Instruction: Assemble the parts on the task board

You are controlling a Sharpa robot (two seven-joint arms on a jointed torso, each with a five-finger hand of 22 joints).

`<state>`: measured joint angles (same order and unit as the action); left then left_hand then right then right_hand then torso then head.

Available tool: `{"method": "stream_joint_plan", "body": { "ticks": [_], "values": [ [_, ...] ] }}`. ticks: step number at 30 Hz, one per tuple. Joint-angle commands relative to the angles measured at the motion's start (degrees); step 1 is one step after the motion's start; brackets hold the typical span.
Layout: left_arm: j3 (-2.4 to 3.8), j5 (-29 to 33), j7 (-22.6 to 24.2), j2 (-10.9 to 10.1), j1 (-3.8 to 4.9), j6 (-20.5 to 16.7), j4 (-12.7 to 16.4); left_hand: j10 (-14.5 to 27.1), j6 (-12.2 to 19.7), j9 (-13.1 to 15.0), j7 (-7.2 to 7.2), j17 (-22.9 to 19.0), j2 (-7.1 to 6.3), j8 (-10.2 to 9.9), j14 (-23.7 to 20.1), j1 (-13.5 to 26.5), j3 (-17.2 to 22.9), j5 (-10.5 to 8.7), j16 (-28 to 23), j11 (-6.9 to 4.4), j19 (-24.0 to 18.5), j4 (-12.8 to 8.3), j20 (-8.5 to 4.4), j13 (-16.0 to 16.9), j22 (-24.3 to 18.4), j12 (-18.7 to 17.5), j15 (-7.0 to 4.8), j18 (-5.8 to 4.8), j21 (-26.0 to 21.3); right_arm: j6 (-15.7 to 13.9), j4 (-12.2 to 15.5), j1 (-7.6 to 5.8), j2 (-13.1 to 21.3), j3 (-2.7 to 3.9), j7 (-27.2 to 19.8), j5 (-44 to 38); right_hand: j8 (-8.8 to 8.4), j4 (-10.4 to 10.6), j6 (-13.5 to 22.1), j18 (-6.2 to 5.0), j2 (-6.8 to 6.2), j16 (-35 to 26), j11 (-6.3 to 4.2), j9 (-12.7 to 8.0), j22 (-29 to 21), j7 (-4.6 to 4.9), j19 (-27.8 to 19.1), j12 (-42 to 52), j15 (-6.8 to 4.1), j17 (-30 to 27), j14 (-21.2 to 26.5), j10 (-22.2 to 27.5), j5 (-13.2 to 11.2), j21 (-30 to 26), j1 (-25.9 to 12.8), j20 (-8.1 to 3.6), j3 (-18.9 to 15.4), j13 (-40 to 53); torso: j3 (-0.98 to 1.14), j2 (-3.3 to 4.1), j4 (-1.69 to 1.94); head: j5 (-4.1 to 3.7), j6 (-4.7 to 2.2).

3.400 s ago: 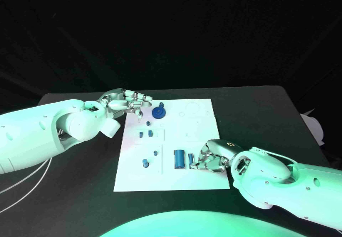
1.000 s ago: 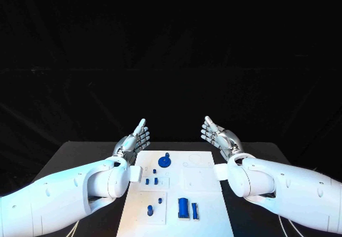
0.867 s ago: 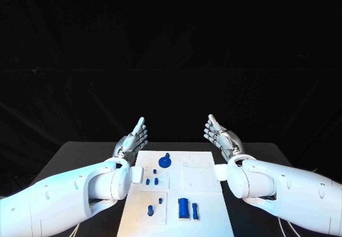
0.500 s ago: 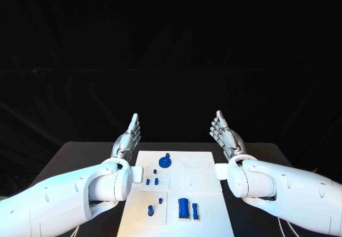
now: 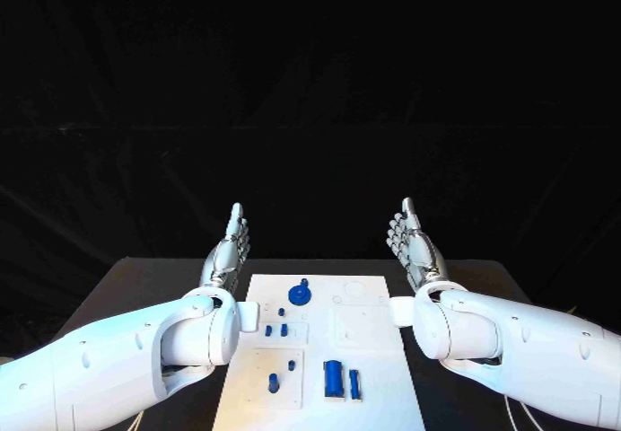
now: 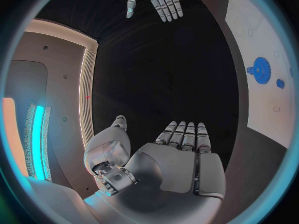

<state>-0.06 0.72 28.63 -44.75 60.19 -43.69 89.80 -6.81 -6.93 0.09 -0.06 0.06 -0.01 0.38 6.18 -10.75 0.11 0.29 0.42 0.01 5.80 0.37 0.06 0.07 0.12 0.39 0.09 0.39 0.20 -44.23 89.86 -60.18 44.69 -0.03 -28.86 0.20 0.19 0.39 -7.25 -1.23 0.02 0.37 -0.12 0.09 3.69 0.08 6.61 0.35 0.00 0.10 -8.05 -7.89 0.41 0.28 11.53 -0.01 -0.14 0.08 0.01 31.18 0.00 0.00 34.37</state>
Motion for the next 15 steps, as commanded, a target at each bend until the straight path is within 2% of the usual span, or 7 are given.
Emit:
{"method": "stream_joint_plan", "body": {
  "ticks": [1, 5, 6, 7, 10, 11, 15],
  "values": [
    [0.06, -0.72, 1.17, 0.06, -0.03, -0.43, 0.16, 2.11, 2.30, -0.09, 0.06, -0.06, 0.01, -0.38, -1.93, 3.42, -0.11, -0.29, -0.42, -0.01, -5.80, -0.37, -0.06, -0.07, -0.12, -0.39, -0.09, -0.39, -0.20, 0.11, 0.09, 0.02, 0.00, 0.03, -0.94, -0.20, -0.19, -0.39, 2.33, 1.23, -0.02, -0.37, 0.12, -0.09, -3.69, -0.08, -2.12, -0.35, 0.00, -0.10, 2.55, 2.56, -0.41, -0.28, -3.70, 0.01, 0.14, -0.08, -0.01, 0.00, 0.00, 0.00, 0.01],
    [0.06, -0.72, 1.17, 0.06, -0.03, -0.43, 0.16, 2.71, 2.86, -0.09, 0.06, -0.06, 0.01, -0.38, -6.18, 4.45, -0.11, -0.29, -0.42, -0.01, -5.80, -0.37, -0.06, -0.07, -0.12, -0.39, -0.09, -0.39, -0.20, 0.11, 0.09, 0.02, 0.00, 0.03, -0.94, -0.20, -0.19, -0.39, 3.05, 1.23, -0.02, -0.37, 0.12, -0.09, -3.69, -0.08, -6.61, -0.35, 0.00, -0.10, 3.35, 3.34, -0.41, -0.28, -4.78, 0.01, 0.14, -0.08, -0.01, 0.00, 0.00, 0.00, 0.01],
    [0.06, -0.72, 1.17, 0.06, -0.03, -0.43, 0.16, 6.81, 6.93, -0.09, 0.06, -0.06, 0.01, -0.38, -6.18, 4.71, -0.11, -0.29, -0.42, -0.01, -5.80, -0.37, -0.06, -0.07, -0.12, -0.39, -0.09, -0.39, -0.20, 0.11, 0.09, 0.02, 0.00, 0.03, -0.94, -0.20, -0.19, -0.39, 3.16, 1.23, -0.02, -0.37, 0.12, -0.09, -3.69, -0.08, -6.61, -0.35, 0.00, -0.10, 3.47, 3.40, -0.41, -0.28, -5.09, 0.01, 0.14, -0.08, -0.01, 0.00, 0.00, 0.00, 0.01],
    [0.06, -0.72, 1.17, 0.06, -0.03, -0.43, 0.16, 6.81, 6.93, -0.09, 0.06, -0.06, 0.01, -0.38, -6.18, 4.92, -0.11, -0.29, -0.42, -0.01, -5.80, -0.37, -0.06, -0.07, -0.12, -0.39, -0.09, -0.39, -0.20, 0.11, 0.09, 0.02, 0.00, 0.03, -0.94, -0.20, -0.19, -0.39, 7.25, 1.23, -0.02, -0.37, 0.12, -0.09, -3.69, -0.08, -6.61, -0.35, 0.00, -0.10, 3.64, 3.69, -0.41, -0.28, -5.26, 0.01, 0.14, -0.08, -0.01, 0.00, 0.00, 0.00, 0.01],
    [0.06, -0.72, 1.17, 0.06, -0.03, -0.43, 0.16, 6.81, 6.93, -0.09, 0.06, -0.06, 0.01, -0.38, -6.18, 5.41, -0.11, -0.29, -0.42, -0.01, -5.80, -0.37, -0.06, -0.07, -0.12, -0.39, -0.09, -0.39, -0.20, 0.11, 0.09, 0.02, 0.00, 0.03, -0.94, -0.20, -0.19, -0.39, 7.25, 1.23, -0.02, -0.37, 0.12, -0.09, -3.69, -0.08, -6.61, -0.35, 0.00, -0.10, 8.05, 7.89, -0.41, -0.28, -5.90, 0.01, 0.14, -0.08, -0.01, 0.00, 0.00, 0.00, 0.01],
    [0.06, -0.72, 1.17, 0.06, -0.03, -0.43, 0.16, 6.81, 6.93, -0.09, 0.06, -0.06, 0.01, -0.38, -6.18, 10.75, -0.11, -0.29, -0.42, -0.01, -5.80, -0.37, -0.06, -0.07, -0.12, -0.39, -0.09, -0.39, -0.20, 0.11, 0.09, 0.02, 0.00, 0.03, -0.94, -0.20, -0.19, -0.39, 7.25, 1.23, -0.02, -0.37, 0.12, -0.09, -3.69, -0.08, -6.61, -0.35, 0.00, -0.10, 8.05, 7.89, -0.41, -0.28, -11.53, 0.01, 0.14, -0.08, -0.01, 0.00, 0.00, 0.00, 0.01],
    [0.06, -0.72, 1.17, 0.06, -0.03, -0.43, 0.16, 6.81, 6.93, -0.09, 0.06, -0.06, 0.01, -0.38, -6.18, 10.75, -0.11, -0.29, -0.42, -0.01, -5.80, -0.37, -0.06, -0.07, -0.12, -0.39, -0.09, -0.39, -0.20, 0.11, 0.09, 0.02, 0.00, 0.03, -0.94, -0.20, -0.19, -0.39, 7.25, 1.23, -0.02, -0.37, 0.12, -0.09, -3.69, -0.08, -6.61, -0.35, 0.00, -0.10, 8.05, 7.89, -0.41, -0.28, -11.53, 0.01, 0.14, -0.08, -0.01, 0.00, 0.00, 0.00, 0.01]
  ]
}}
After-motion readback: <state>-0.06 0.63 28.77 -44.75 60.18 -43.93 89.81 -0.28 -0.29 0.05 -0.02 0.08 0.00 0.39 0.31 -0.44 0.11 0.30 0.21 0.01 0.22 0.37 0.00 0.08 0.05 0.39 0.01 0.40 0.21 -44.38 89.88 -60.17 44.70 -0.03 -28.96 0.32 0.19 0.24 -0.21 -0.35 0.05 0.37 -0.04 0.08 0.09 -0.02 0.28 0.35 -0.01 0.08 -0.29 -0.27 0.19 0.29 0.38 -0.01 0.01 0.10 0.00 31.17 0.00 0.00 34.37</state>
